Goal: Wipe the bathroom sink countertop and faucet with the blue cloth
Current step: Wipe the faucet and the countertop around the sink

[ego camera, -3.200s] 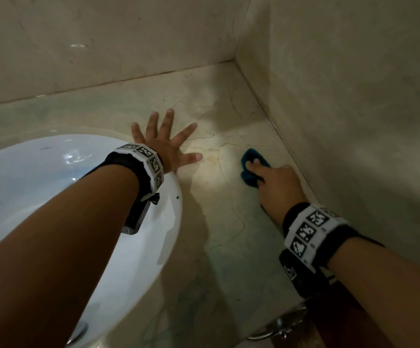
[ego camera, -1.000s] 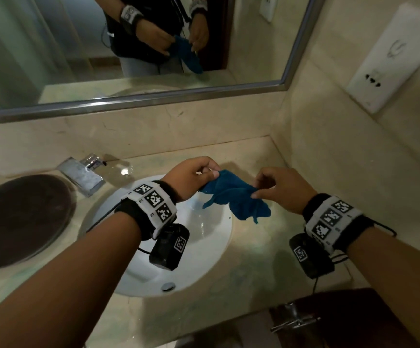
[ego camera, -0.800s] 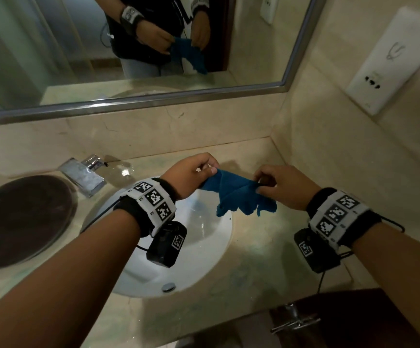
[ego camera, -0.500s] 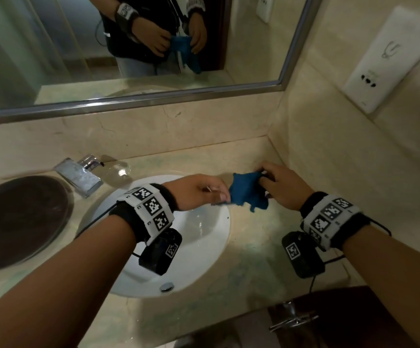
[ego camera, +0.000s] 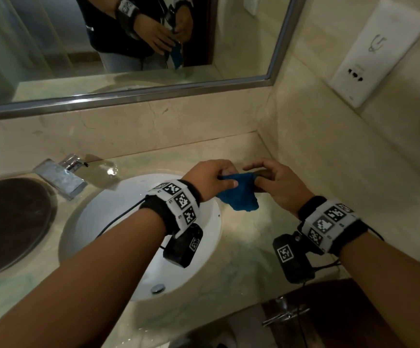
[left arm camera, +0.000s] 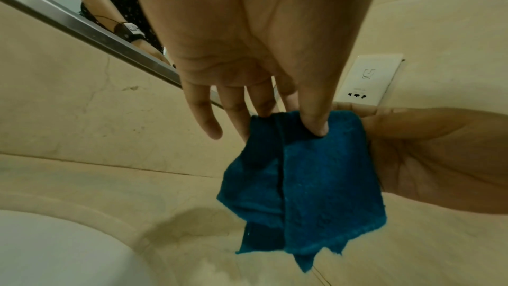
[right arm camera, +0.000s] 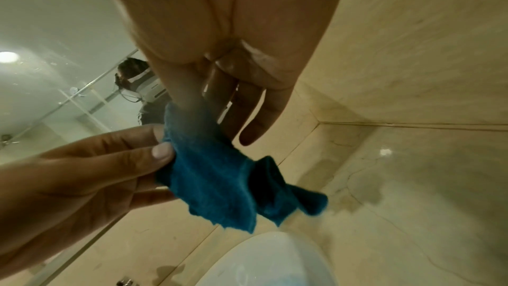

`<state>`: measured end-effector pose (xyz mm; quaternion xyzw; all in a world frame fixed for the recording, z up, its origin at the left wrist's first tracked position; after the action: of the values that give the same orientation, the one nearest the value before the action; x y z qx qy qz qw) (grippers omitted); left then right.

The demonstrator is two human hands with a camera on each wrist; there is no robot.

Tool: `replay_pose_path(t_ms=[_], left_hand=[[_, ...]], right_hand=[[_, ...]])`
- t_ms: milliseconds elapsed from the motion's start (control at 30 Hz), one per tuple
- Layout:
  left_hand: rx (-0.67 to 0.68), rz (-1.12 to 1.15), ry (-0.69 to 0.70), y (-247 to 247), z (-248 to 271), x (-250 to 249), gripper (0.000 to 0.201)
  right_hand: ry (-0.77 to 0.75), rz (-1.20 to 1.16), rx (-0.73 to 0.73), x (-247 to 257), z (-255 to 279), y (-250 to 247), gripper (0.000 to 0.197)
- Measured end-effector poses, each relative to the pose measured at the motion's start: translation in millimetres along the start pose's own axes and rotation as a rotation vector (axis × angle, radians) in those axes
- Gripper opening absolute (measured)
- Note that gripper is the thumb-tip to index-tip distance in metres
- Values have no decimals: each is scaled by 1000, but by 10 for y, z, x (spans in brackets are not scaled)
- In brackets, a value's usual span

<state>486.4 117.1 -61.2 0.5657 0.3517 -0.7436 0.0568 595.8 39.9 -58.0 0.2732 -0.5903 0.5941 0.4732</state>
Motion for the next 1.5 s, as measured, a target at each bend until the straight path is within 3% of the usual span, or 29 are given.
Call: replay_pose_path(t_ms=[100, 233, 367, 533, 633, 700, 833, 1067, 1233, 1333, 1500], left_hand=[[-30, 23, 17, 39, -35, -2, 29], [-37, 171, -11, 175, -104, 76, 16], [0, 158, -32, 343, -185, 227, 7], [-36, 110, -121, 386, -260, 610, 21], [-25, 76, -207, 437, -315, 891, 23], [-5, 36, -232, 496, -355, 1025, 26], [50, -89, -252, 623, -479, 1228, 34], [164, -500, -196, 918, -739, 1478, 59], [178, -760, -135, 1006, -965, 1608, 71], [224, -793, -202, 1044, -1067, 1805, 79], [281, -762, -241, 1089, -1109, 1997, 82]], right_hand=[[70, -48, -6, -133, 59, -57, 30], [134, -44, 39, -360, 92, 12, 29], [169, 159, -63, -694, 89, -37, 29], [276, 497, -213, -1090, 131, -354, 15], [324, 679, -339, -1268, 104, -548, 21], [366, 729, -273, -1480, 46, -460, 28], [449, 753, 60, -1858, 75, 16, 42], [366, 847, 2, -2000, -37, 110, 46], [396, 914, 59, -2154, -176, 105, 54], [399, 932, 106, -2282, -199, 196, 58], [411, 976, 49, -2365, -305, 167, 57]])
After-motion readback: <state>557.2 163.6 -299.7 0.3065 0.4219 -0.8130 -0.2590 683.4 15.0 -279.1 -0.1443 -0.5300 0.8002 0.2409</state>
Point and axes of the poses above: each hand's wrist, its own z-axis away from the middle knuckle, its own y-axis out of the palm, x = y × z, the point moved 8 cm from there along -z, towards the middle knuckle, and after that the axes turned 12 degrees about z, right-handed, at the moved point
